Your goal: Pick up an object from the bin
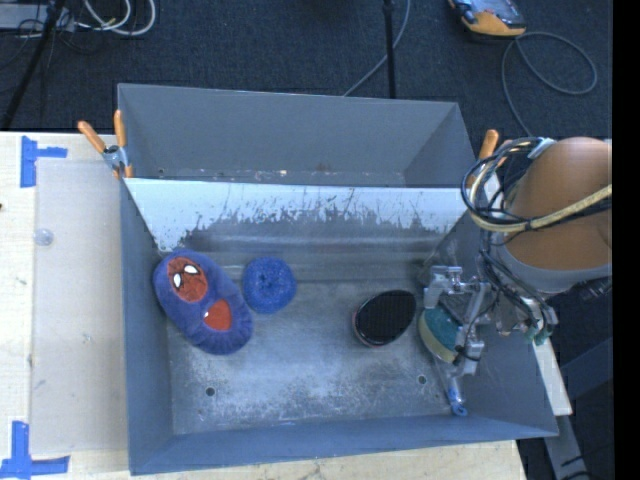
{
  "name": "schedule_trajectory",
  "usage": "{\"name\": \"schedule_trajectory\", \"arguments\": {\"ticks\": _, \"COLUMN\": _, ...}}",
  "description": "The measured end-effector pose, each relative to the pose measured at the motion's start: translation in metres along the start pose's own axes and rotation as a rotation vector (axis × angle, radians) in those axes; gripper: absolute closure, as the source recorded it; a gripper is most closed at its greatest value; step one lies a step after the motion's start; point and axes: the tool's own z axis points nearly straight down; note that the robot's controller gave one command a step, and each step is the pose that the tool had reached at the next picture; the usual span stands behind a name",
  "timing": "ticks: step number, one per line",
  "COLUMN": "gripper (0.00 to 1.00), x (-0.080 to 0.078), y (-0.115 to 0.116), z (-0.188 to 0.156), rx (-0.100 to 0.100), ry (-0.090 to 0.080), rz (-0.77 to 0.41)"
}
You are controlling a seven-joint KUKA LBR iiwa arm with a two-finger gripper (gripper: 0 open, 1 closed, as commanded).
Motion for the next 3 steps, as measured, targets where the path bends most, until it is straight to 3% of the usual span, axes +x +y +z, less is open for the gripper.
{"name": "schedule_trajectory", "arguments": {"ticks": 1, "gripper": 0.00, "x": -0.002, "y": 0.000, "z": -0.004, "rx": 0.001, "ry": -0.008, "rz": -0.002}}
{"name": "schedule_trajectory", "arguments": {"ticks": 2, "gripper": 0.00, "x": -0.023, "y": 0.008, "z": 0.017, "rx": 0.003, "ry": -0.014, "rz": -0.059}}
{"name": "schedule_trajectory", "arguments": {"ticks": 3, "gripper": 0.00, "x": -0.046, "y": 0.026, "z": 0.076, "rx": 0.002, "ry": -0.013, "rz": -0.157}}
